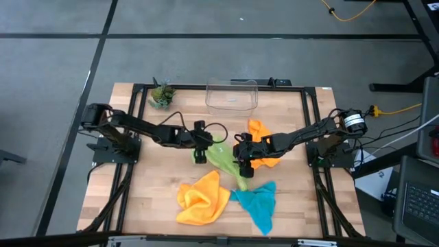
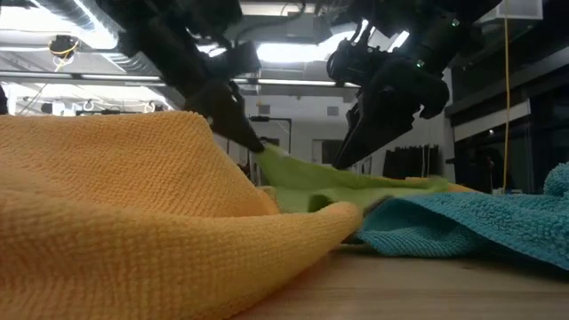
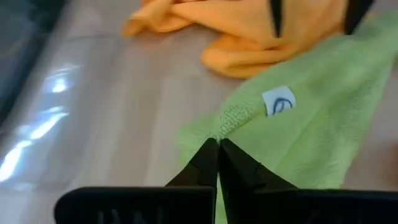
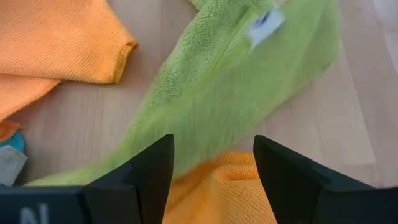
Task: Fold microfiber towels
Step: Fold the green microfiber cloth
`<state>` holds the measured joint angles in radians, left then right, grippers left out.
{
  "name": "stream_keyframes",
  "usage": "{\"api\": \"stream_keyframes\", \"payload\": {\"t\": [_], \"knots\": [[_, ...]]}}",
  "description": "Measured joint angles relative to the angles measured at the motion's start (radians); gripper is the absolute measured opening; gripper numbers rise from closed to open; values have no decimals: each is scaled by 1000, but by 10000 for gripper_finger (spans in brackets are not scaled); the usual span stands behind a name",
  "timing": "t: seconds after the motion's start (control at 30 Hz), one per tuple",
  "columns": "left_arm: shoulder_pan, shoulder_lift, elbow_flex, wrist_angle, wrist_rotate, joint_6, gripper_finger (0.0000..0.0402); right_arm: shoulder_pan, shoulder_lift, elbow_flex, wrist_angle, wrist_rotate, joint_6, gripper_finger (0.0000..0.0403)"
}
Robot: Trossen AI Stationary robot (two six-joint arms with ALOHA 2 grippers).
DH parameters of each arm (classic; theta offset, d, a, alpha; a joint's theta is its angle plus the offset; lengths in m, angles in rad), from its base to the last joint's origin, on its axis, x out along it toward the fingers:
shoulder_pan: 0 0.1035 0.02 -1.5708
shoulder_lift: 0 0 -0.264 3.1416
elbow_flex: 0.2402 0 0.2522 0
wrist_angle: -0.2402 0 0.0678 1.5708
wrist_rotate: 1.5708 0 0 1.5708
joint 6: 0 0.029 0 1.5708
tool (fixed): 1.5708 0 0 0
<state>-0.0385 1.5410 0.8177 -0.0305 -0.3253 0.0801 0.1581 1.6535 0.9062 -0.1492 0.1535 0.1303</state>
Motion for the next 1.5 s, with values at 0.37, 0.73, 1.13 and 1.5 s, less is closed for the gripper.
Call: {"api": "stream_keyframes", "payload": {"t": [0.37, 0.73, 1.13, 1.5], "knots": [[-10, -32, 0, 8, -122, -25, 0, 0, 1, 0, 166, 2, 182, 224], [0, -26, 0, 95, -227, -25, 0, 0, 63, 4, 250, 301, 254, 220], [1, -26, 30, 152, -348, -1, 0, -11, 91, 95, 257, 351, 205, 191], [-45, -26, 134, 40, -454, 55, 0, -33, 121, 95, 135, 555, 313, 190]]}}
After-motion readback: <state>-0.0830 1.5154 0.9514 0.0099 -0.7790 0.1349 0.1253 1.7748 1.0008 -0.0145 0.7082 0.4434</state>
